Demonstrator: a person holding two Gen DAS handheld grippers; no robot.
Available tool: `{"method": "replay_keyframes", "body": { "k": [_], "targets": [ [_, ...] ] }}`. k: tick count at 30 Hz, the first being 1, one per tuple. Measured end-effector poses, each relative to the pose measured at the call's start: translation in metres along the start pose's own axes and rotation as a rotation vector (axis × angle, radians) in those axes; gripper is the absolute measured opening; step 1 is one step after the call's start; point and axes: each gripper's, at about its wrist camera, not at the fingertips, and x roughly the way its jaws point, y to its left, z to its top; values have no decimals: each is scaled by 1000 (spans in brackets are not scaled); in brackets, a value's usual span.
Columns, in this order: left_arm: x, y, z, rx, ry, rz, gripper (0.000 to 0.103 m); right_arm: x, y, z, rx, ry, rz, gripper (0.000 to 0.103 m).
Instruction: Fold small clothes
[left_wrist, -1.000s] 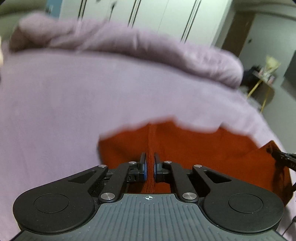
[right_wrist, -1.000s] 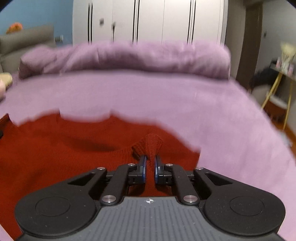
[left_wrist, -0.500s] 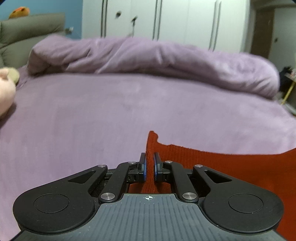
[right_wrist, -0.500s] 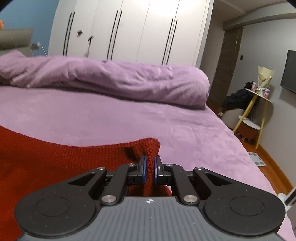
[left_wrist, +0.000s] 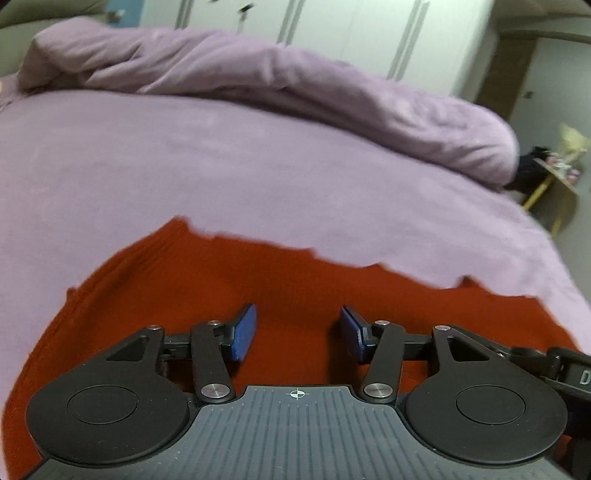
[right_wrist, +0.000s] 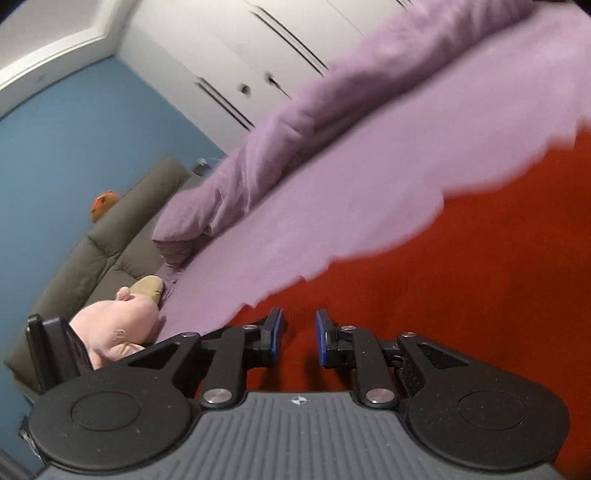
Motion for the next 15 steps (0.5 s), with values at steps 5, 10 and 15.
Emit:
{"method": "replay_keyframes", "body": {
  "k": [5,10,15],
  "targets": [
    [-2,25,-1,-25,-54,35,53,-19,-53,27,13,-84,-159,9],
    [3,33,1,-46,-56,11,53,-71,-89,47,-99,-204,-310,8],
    [2,39,2,-60,-52,-18,54,-82,-98,42,-73,-245,-323,8]
  ]
}}
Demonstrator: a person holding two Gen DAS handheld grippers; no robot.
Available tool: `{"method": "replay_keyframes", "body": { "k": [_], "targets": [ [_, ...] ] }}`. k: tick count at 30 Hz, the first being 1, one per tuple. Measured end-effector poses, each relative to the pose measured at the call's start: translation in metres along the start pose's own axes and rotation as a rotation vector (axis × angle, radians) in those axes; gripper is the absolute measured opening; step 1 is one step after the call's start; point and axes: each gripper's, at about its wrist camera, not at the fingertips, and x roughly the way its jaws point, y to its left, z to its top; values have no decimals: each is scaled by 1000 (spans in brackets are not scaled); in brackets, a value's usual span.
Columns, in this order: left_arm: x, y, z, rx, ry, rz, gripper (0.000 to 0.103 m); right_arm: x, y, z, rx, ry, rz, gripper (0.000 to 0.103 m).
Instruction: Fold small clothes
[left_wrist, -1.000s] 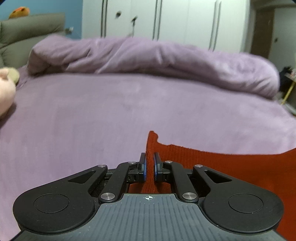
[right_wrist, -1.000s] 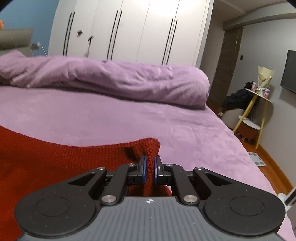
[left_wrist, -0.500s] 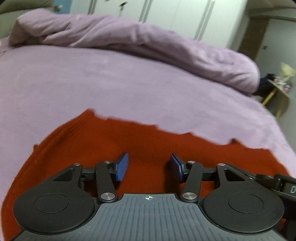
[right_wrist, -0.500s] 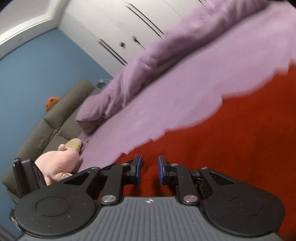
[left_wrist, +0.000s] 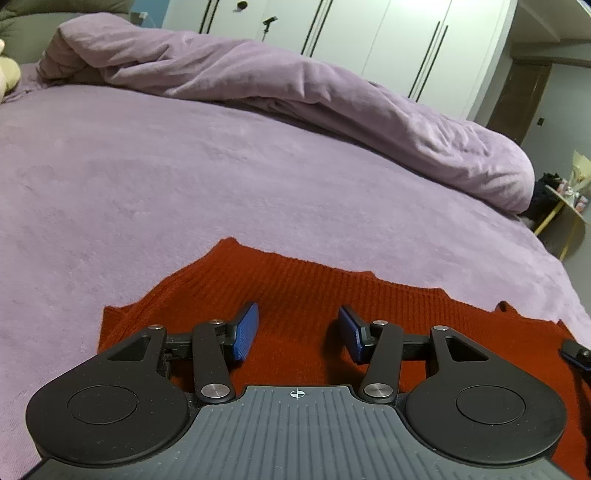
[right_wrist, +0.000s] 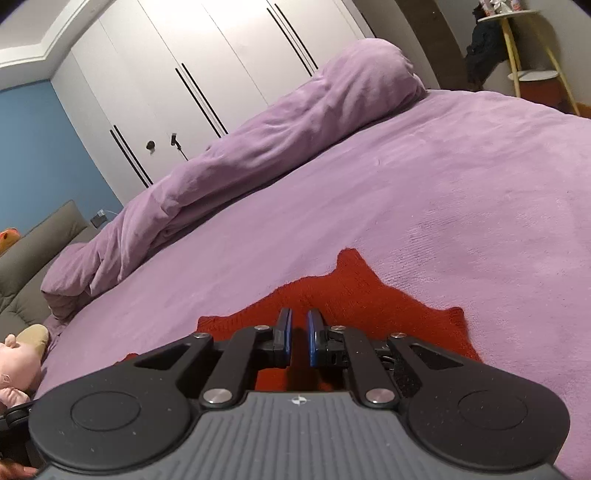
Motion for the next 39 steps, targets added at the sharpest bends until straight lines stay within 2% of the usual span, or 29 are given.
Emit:
{"method": "replay_keyframes", "body": {
  "k": [6,10,12,14,17,19,20,21,22,24,25,26,28,30,35,37,39],
  "targets": [
    [2,14,2,-64,-2,-59,54,6,-18,3,92,-14,52,8],
    [1,30,1,-158,-14,-126,54,9,-44,3,217,-25,105,0],
    [-4,34,0,-192,-21,-127,54,9,-49,3,260,-26,105,0],
    [-9,33,-1,-179,-13,-115,54,11,-43,4,226,-16,76,0],
    [-25,32,-3,-105,11,-90,54,10,-28,6,163,-9,19,0],
    [-39,35,-6,-34,23,6,69,8,-18,9,132,4,-21,0],
    [-46,40,-8,-11,34,54,68,5,-12,11,113,10,-51,0],
    [-54,45,-9,3,47,66,67,1,-5,12,73,21,-101,0],
    [-63,48,-9,28,58,94,75,-4,7,13,3,32,-188,0],
    [-81,49,-13,95,66,253,79,-16,36,10,-199,36,-397,12],
    [-91,51,-15,119,69,296,79,-25,45,7,-253,22,-426,21],
    [-102,55,-18,111,80,292,79,-37,52,5,-269,3,-409,26],
    [-124,63,-25,26,106,202,79,-63,67,-3,-255,3,-303,27],
    [-140,70,-34,-70,154,85,79,-78,87,-17,-260,48,-215,27],
    [-143,83,-52,-325,272,-149,76,-90,150,-71,-318,192,11,27],
    [-137,89,-59,-409,292,-190,74,-90,174,-92,-366,223,59,27],
    [-128,96,-59,-462,280,-219,73,-87,194,-107,-403,247,86,26]
  ]
}}
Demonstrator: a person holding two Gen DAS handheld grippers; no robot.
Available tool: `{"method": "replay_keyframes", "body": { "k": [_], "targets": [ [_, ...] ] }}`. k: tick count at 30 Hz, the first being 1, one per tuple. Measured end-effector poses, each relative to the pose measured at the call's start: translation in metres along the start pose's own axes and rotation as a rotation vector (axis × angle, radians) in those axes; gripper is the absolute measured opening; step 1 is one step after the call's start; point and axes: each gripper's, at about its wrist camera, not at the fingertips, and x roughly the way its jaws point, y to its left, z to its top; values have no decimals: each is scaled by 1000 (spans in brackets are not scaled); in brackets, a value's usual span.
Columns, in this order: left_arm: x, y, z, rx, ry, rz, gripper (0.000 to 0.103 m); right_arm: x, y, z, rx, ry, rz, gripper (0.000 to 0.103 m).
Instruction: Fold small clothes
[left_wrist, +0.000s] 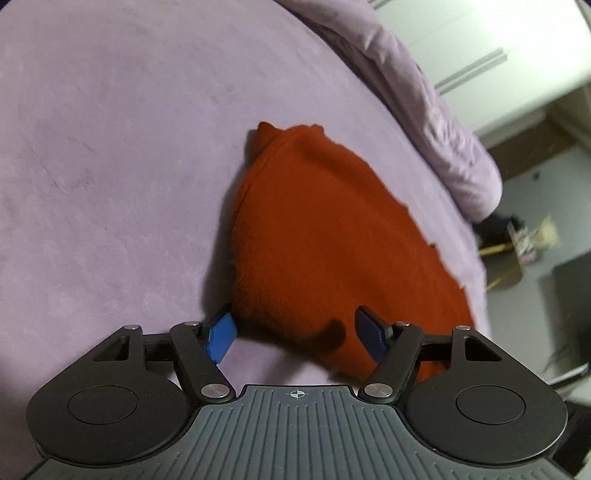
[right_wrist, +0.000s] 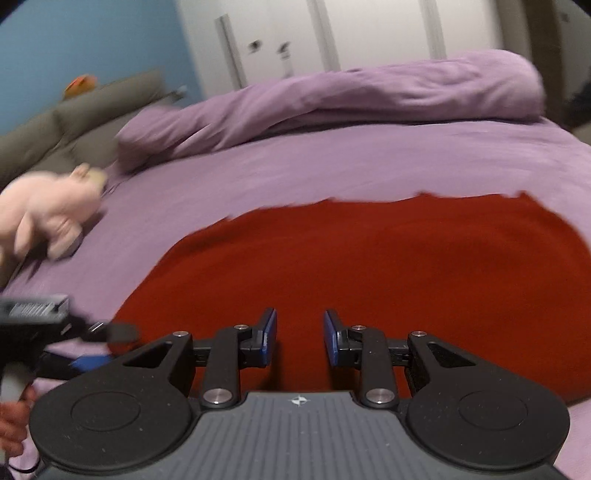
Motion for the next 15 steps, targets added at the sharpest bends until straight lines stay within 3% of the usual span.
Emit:
{"method": "replay_keyframes", "body": {
  "k": [2,5,8,15],
  "targets": [
    [8,8,11,-66,-24,-40,67,9,16,-3,-15,23,23,26],
    [21,25,24,-201,-60,-108,46,22,32,0,-32,34,16,22],
    [36,30,33,-251,-71,-113,23,31,44,3,-24,30,19,19],
    [38,26,36,-226,-99,-130,19,61,71,-13,-153,28,-37,13]
  ]
}}
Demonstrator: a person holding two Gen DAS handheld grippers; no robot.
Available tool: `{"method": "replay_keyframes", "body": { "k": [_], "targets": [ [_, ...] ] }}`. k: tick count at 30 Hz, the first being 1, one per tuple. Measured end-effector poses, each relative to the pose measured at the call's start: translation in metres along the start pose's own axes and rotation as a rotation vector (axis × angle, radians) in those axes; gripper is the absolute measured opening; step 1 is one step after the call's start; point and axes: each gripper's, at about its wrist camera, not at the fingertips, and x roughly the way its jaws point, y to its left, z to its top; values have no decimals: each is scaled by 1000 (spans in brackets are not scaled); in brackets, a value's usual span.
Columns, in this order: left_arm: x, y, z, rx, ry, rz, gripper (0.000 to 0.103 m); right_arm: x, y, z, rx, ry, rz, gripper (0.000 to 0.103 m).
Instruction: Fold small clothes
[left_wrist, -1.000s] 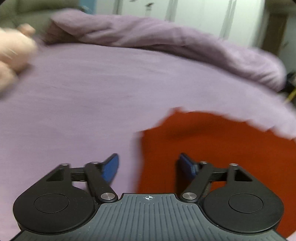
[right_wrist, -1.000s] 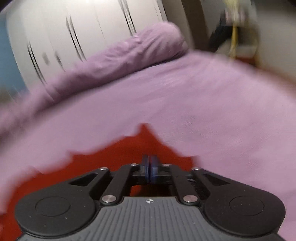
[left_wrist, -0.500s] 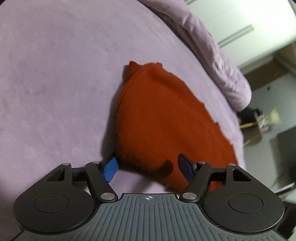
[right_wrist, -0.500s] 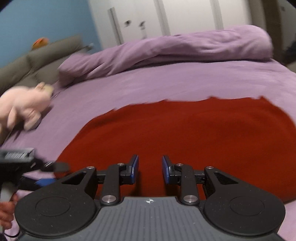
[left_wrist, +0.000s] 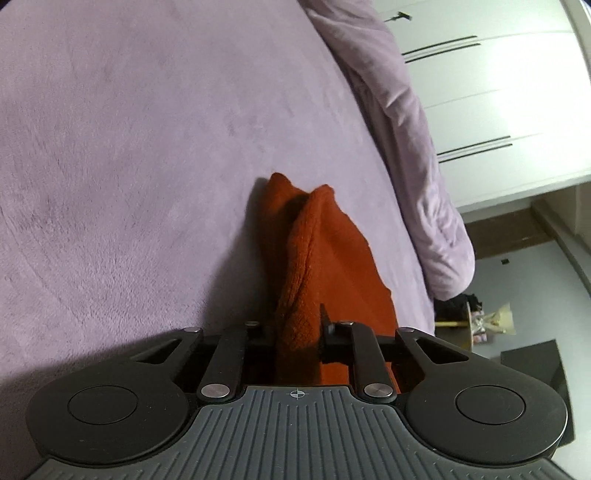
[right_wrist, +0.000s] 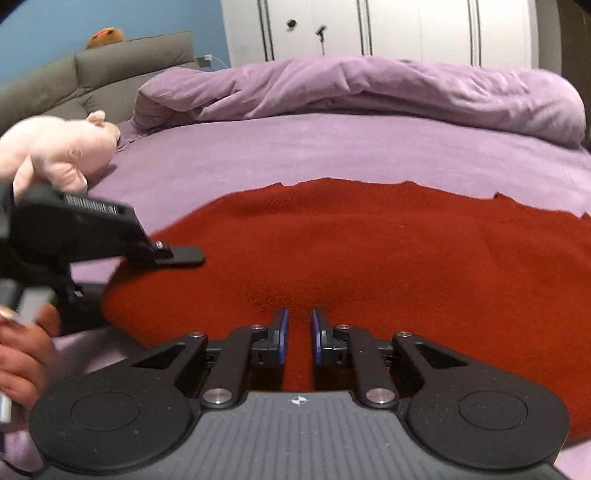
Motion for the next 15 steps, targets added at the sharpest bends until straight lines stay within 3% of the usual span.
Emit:
{"method": "replay_keyframes", "body": {
  "k": [3,6,10,12,15],
  "targets": [
    [-7,-5,0,22,-8,-2,18,-7,5,3,-48,-1,-8,13],
    [-8,-7,-1,35,-14,19,18,-20,-3,0,18,-47,10,13],
    [-11,-15,-6,73,-25,54,18,-13,-7,-5,-21,21,45,13],
    [-16,-21,-5,92,-34,57,18,-19,-16,5,34,32,75,13],
    [-20,-33,-6,145,-45,66,18,-38,-29,6,63,-34,75,13]
  ]
}}
